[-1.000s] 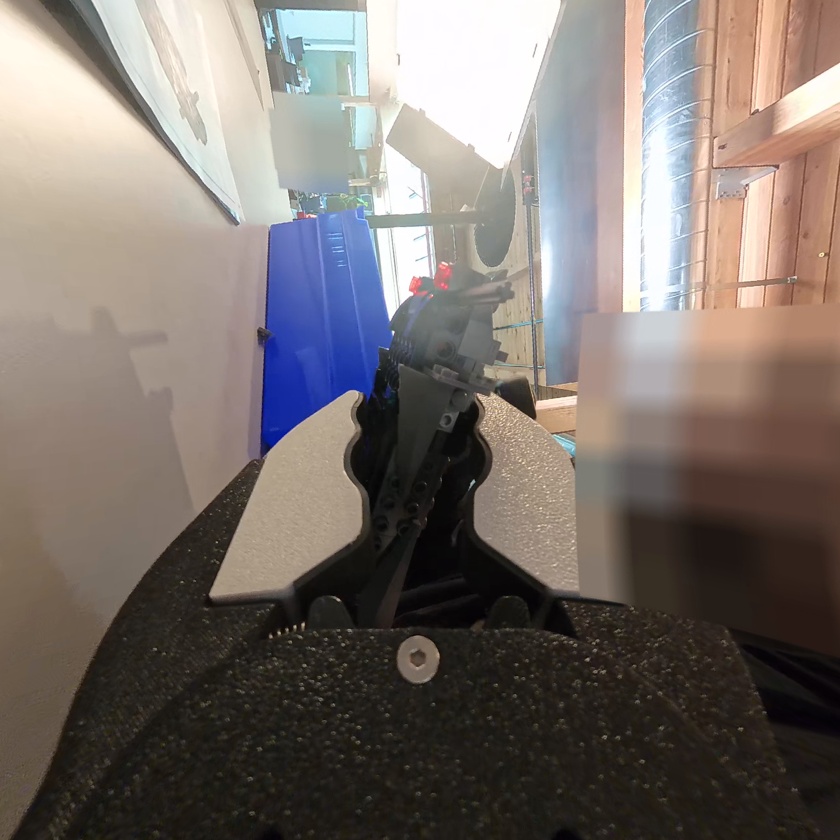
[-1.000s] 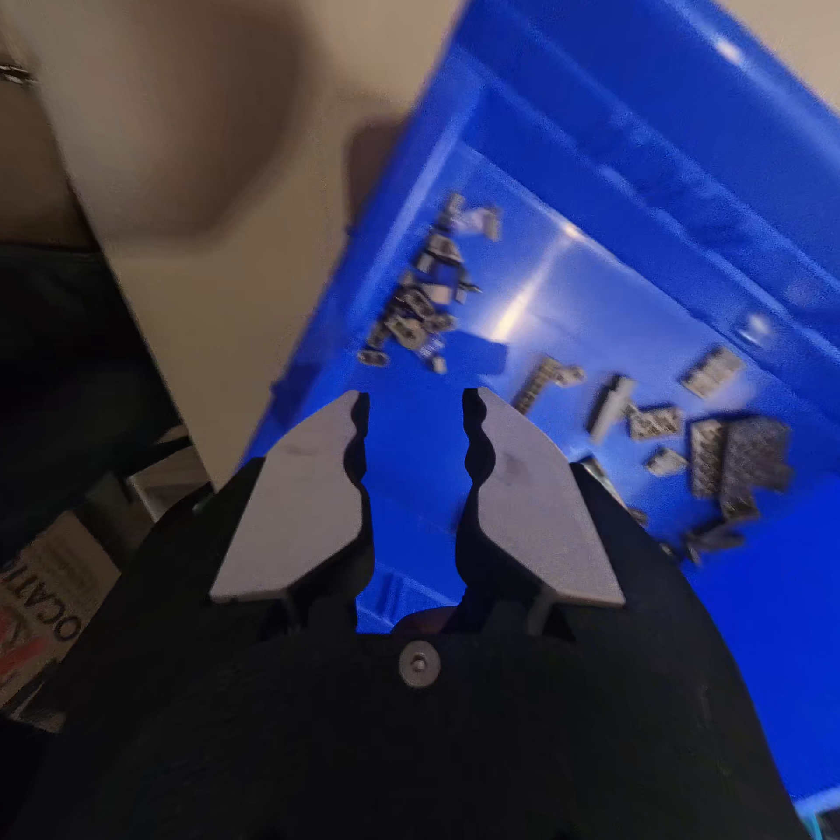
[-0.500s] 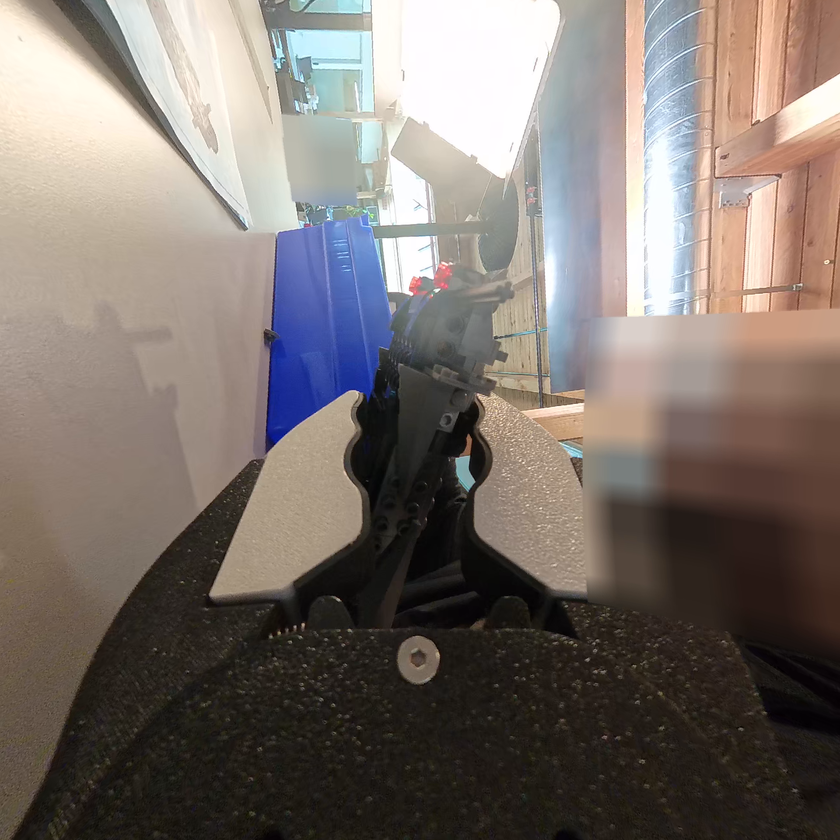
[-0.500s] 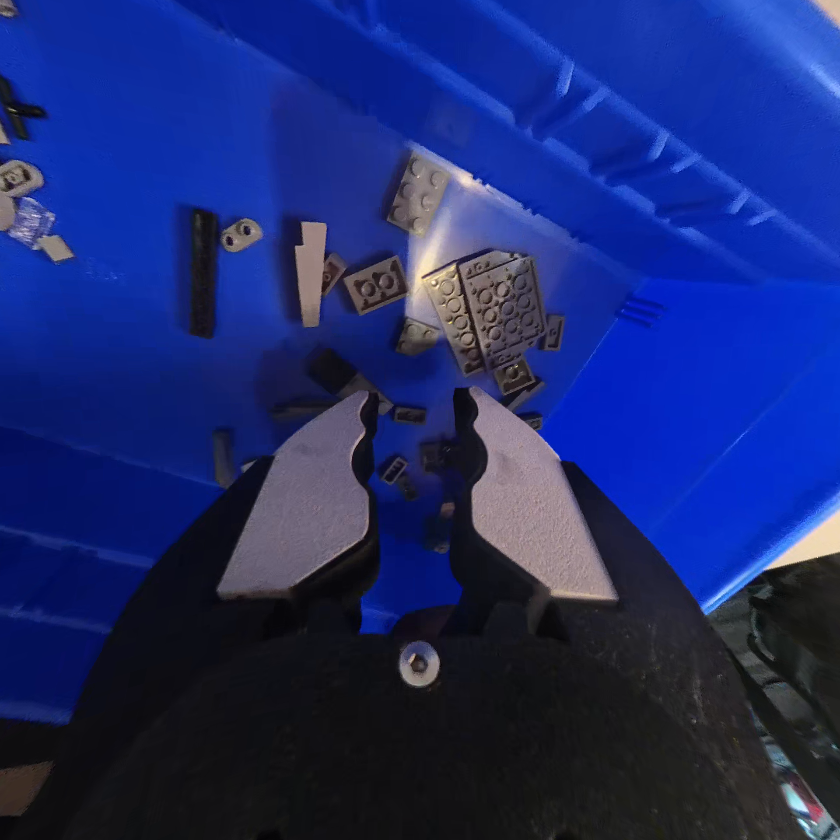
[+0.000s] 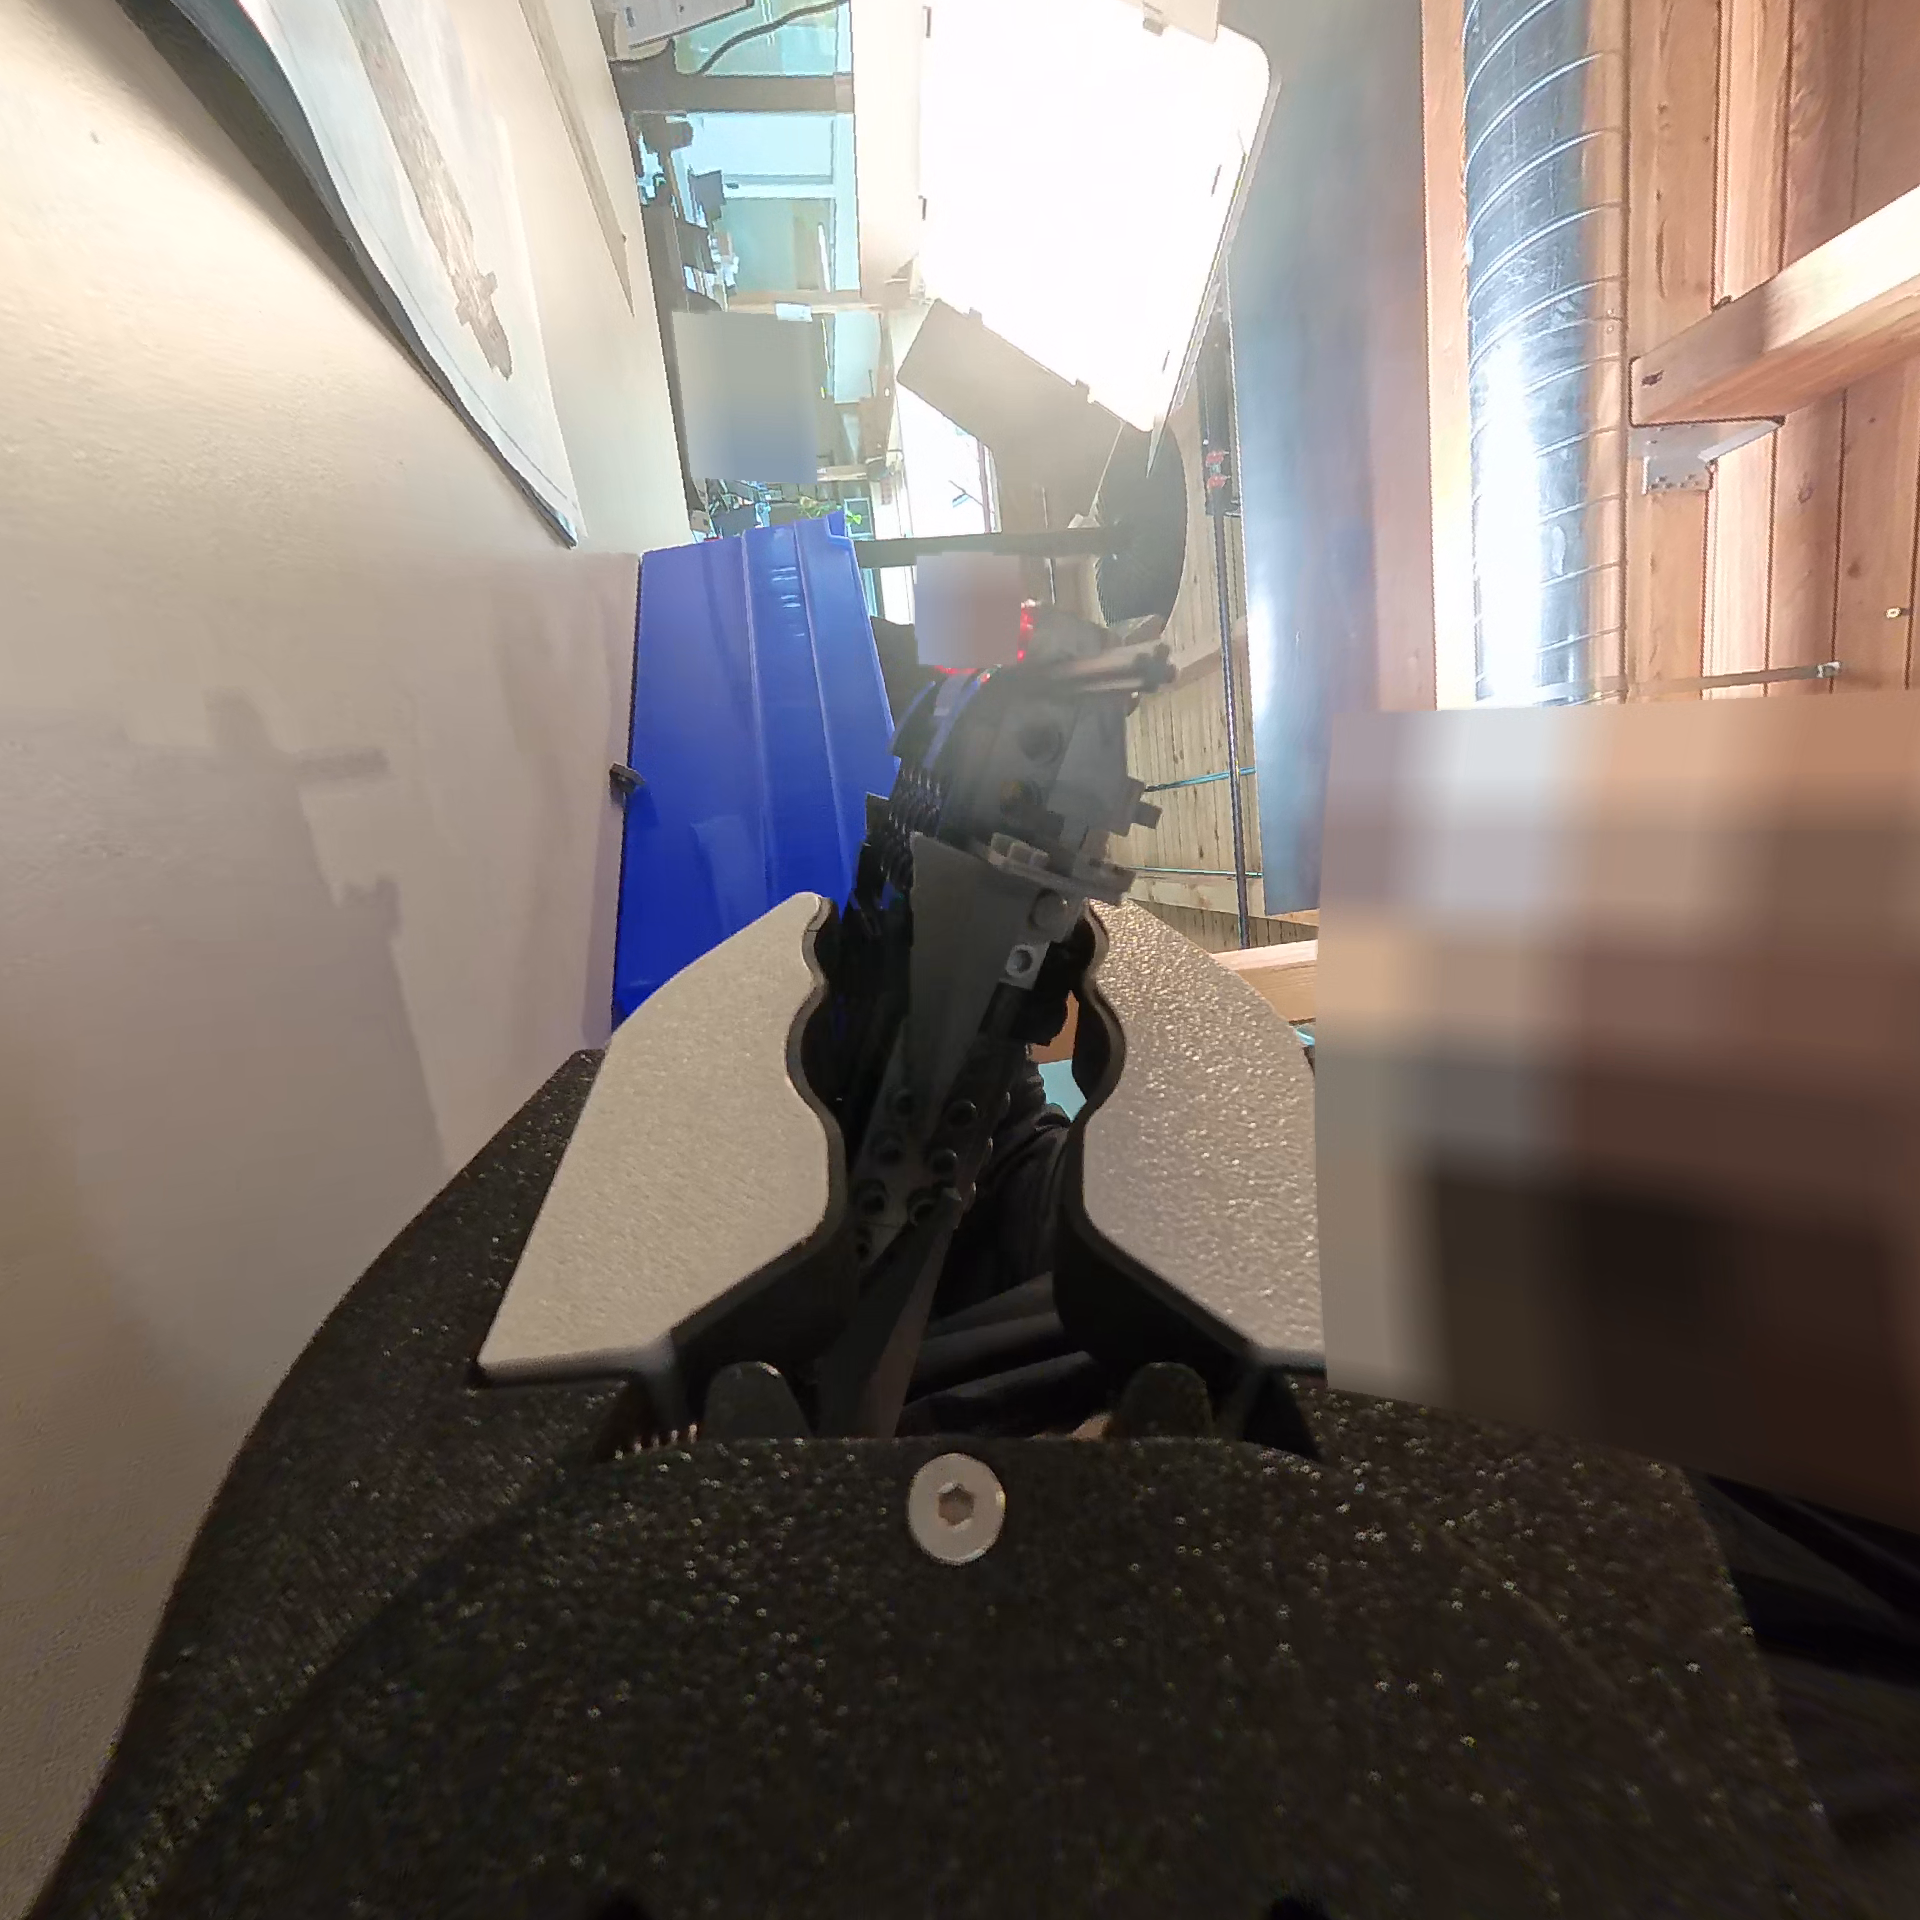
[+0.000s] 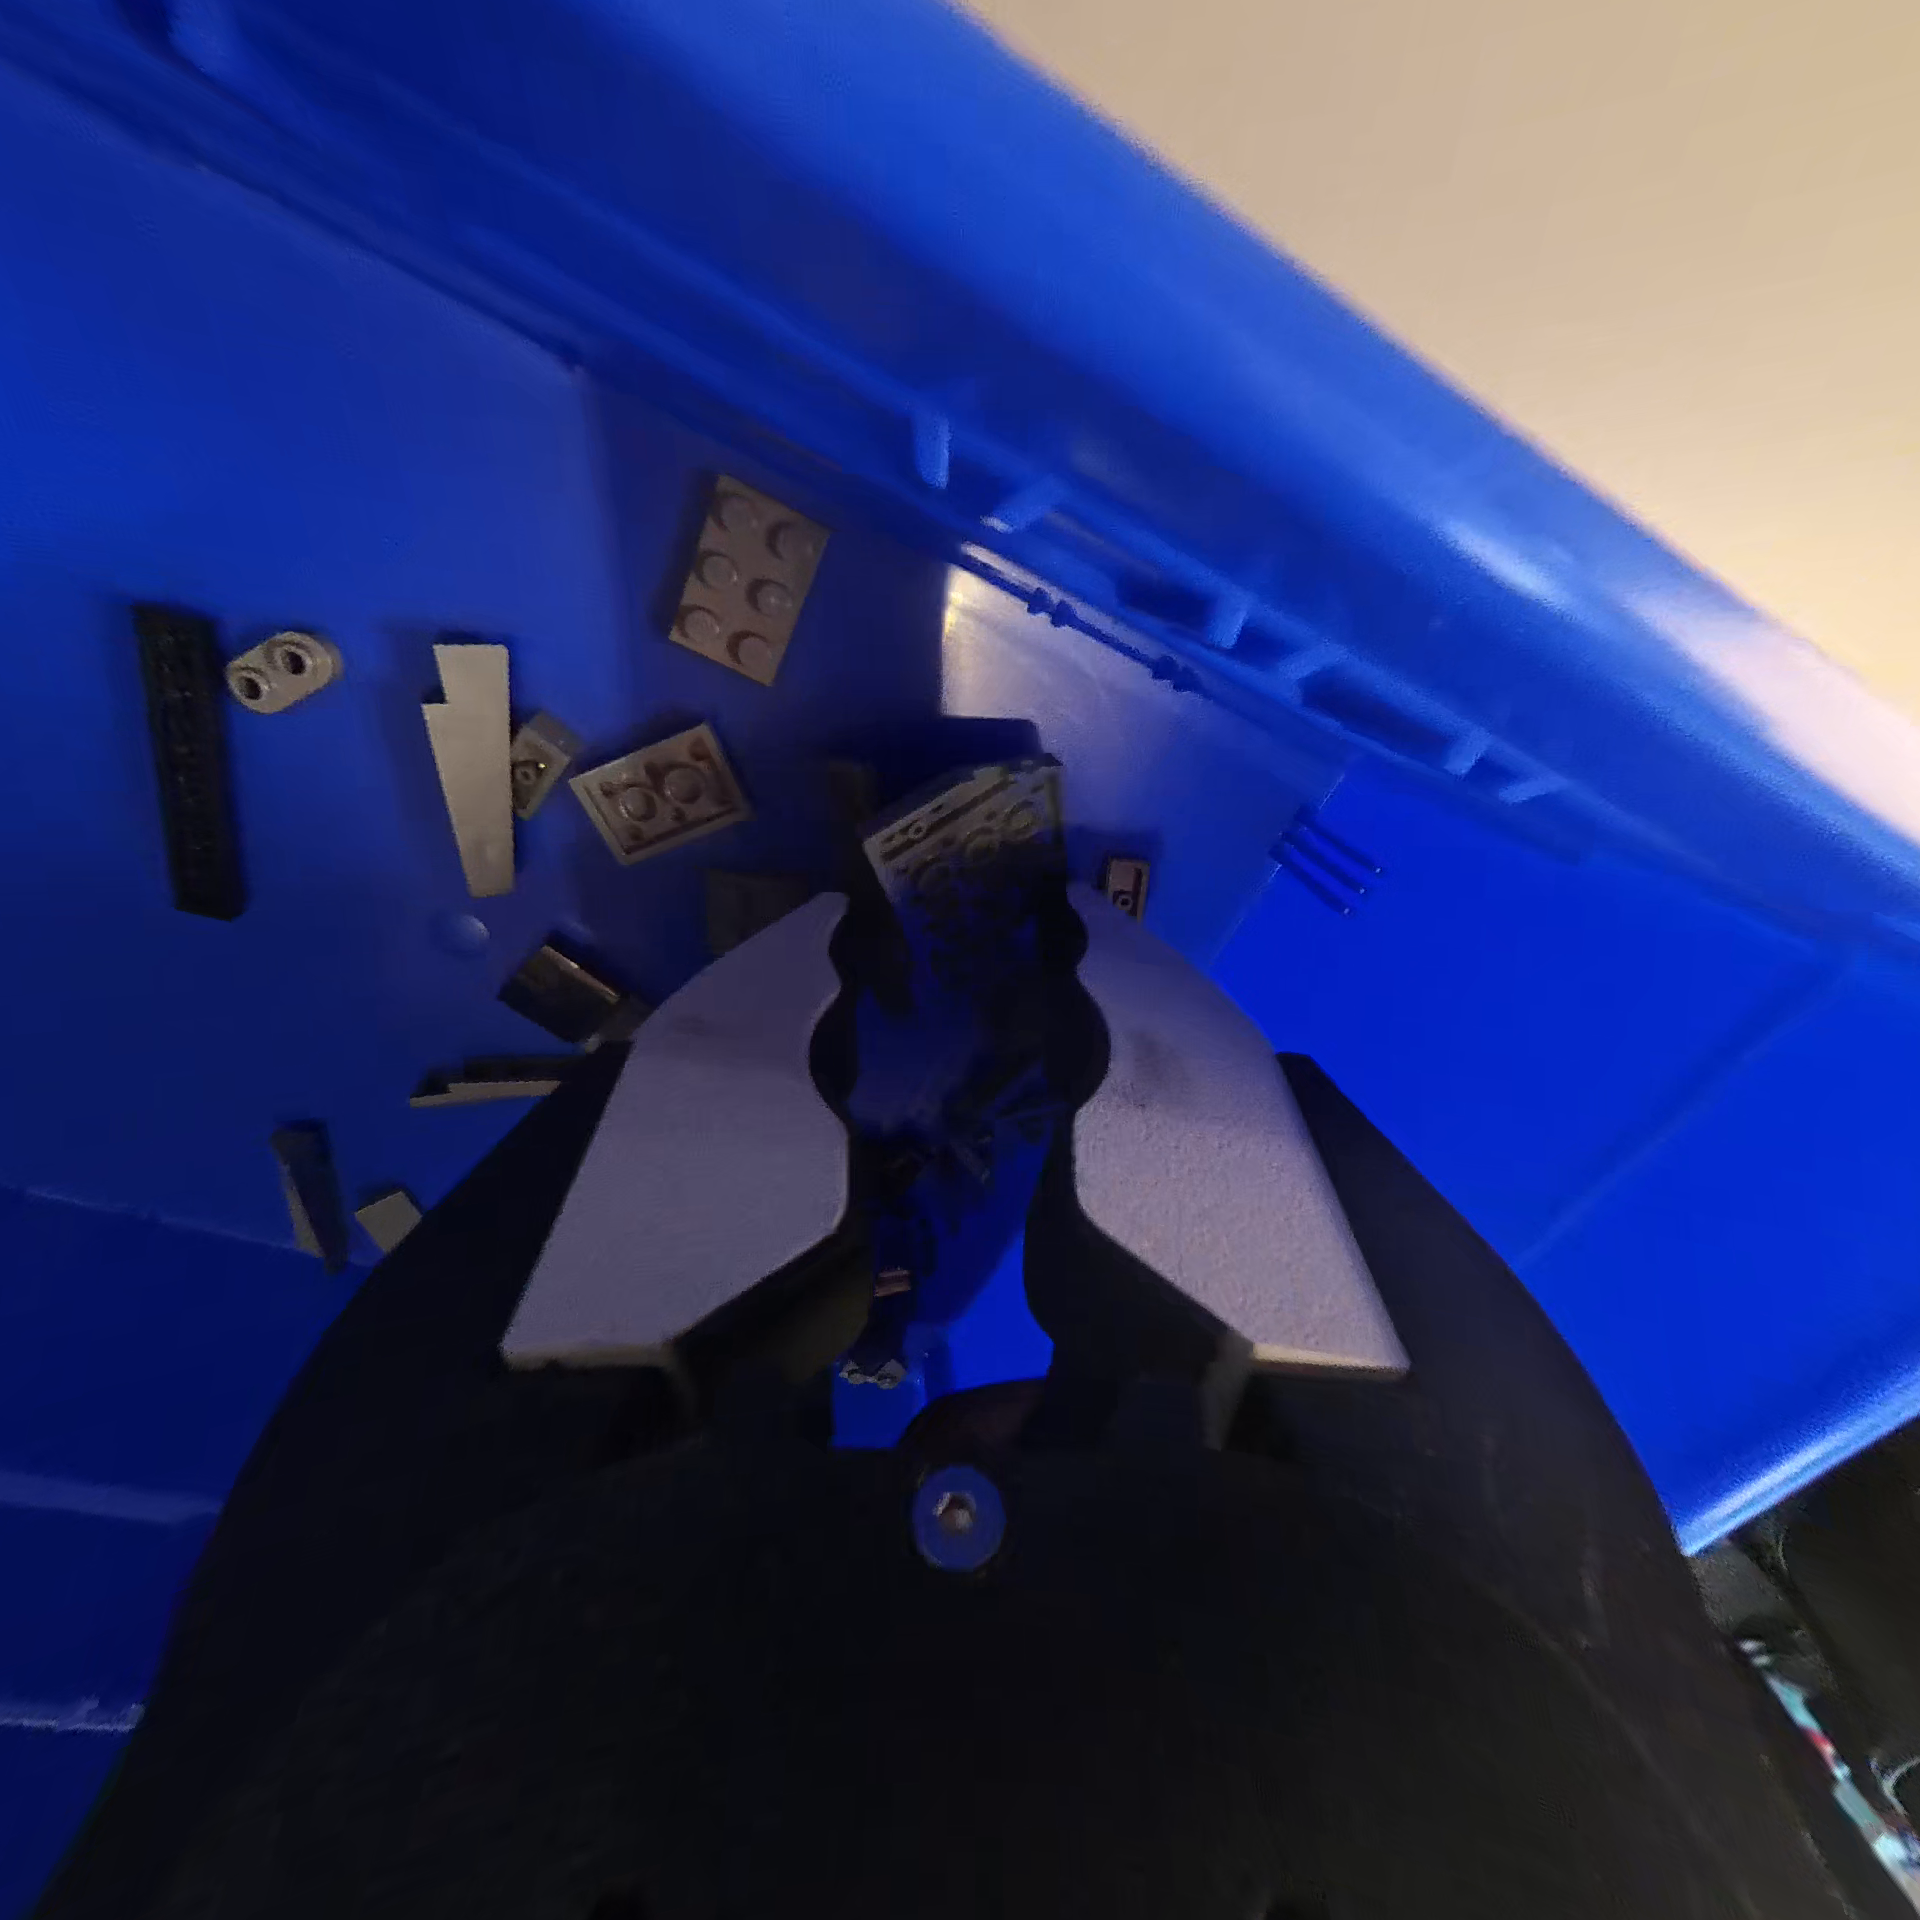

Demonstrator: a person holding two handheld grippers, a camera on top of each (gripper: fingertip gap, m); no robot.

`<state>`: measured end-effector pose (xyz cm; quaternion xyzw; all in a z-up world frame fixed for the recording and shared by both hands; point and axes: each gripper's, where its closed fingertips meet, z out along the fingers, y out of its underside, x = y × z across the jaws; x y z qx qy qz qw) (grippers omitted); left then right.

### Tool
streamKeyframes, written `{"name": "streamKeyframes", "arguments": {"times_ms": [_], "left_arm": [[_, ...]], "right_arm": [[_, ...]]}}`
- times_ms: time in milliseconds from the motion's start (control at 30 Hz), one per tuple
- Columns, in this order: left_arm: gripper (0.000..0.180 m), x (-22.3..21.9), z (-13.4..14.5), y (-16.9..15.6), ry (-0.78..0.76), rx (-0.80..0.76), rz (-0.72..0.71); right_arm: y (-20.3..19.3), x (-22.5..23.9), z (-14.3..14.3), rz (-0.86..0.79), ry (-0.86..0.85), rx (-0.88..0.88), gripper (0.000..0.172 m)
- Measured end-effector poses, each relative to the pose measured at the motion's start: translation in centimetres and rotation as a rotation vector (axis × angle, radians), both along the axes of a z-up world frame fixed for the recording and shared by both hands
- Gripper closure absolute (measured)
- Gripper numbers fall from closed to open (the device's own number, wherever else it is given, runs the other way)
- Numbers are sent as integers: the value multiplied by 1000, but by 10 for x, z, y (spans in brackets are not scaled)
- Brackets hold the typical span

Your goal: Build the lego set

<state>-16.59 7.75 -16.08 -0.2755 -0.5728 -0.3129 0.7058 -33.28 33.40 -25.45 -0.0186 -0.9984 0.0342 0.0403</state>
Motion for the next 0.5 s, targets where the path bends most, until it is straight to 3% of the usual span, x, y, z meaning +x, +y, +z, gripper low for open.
{"name": "streamKeyframes", "arguments": {"times_ms": [100,333,500], "left_arm": [[138,1,1,0,2,-1,0],[138,0,0,0,-1,-5,1],[138,-3,-1,7,-2,-3,-20]], "right_arm": [[5,-2,3,-32,17,9,159],[27,24,20,-98,-41,-11,160],[18,72,28,-14,-161,-52,160]]}}
